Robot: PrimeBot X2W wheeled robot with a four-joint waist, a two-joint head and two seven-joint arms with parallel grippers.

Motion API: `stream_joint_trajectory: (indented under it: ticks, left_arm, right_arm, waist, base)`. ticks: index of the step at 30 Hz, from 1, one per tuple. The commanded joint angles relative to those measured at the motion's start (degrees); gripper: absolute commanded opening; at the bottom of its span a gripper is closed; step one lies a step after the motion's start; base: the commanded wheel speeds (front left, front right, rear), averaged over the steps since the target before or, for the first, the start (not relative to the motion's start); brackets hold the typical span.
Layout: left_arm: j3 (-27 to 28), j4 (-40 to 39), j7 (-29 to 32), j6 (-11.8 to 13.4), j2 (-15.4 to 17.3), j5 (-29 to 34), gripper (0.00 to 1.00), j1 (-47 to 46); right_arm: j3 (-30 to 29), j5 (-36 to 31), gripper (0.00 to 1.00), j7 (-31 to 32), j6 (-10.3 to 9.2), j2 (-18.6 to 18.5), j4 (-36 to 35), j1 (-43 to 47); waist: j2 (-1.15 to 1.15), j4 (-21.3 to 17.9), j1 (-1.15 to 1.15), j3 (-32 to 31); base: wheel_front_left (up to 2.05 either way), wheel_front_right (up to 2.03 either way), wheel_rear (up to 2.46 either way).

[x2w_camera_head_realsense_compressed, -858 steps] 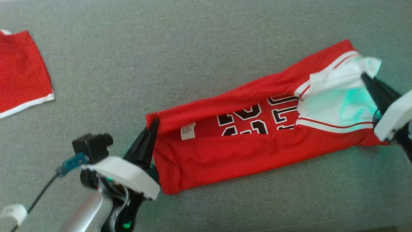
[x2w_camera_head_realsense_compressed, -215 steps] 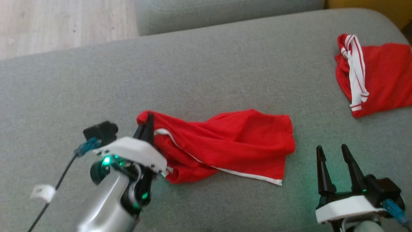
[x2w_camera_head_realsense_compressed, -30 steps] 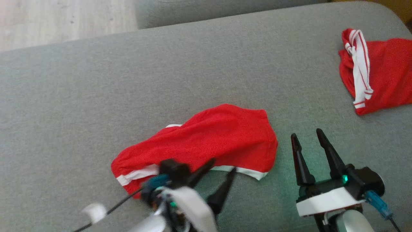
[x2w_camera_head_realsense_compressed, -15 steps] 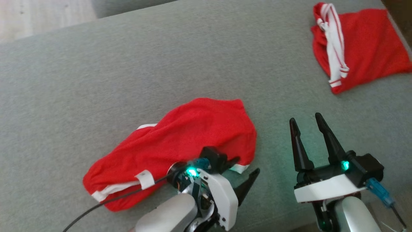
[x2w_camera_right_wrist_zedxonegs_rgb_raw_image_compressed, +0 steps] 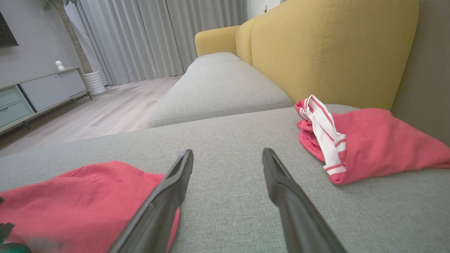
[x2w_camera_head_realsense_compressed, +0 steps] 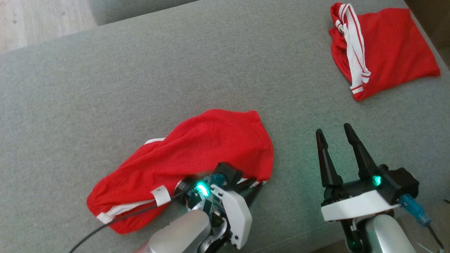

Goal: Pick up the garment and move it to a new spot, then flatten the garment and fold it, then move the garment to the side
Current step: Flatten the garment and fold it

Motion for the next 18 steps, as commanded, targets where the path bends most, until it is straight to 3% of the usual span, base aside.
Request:
stream_joint_trajectory:
  ticks: [1,3,11,18]
  left_arm:
    - [0.73,0.23,-0.41,0.44,-0.31,0.75,0.16,-1.62]
    - [0.28,1.68,-1.09,0.68,-0.63,1.33,0.00,-2.18]
    - [-0.37,4.76,-2.42,-0.64,-1.58,-0.28,0.00,-2.96]
    - [-0.83,-1.12,-0.90,-3.54,-1.87,-6.54,0.00,-2.36]
  right_arm:
    - [1.42,0.30,1.00,-0.52,-0.04,-0.34,-1.52,-1.16]
    - [1.53,0.25,1.00,-0.52,-0.04,-0.34,-1.47,-1.07]
    - [1.77,0.47,1.00,-0.52,-0.04,-0.34,-1.35,-0.96]
    - [1.76,0.66,1.00,-0.52,-0.04,-0.34,-1.04,-0.82]
  waist:
    - [0.00,0.08,0.00,-0.16]
    - [0.00,0.12,0.00,-0.33]
    - [0.00,0.09,0.00,-0.61]
    - [0.00,-0.18,0.00,-1.03]
  base:
    - [0.00,0.00,0.00]
    - [0.00,0.00,0.00]
    - [0.00,0.00,0.00]
    - [0.00,0.00,0.00]
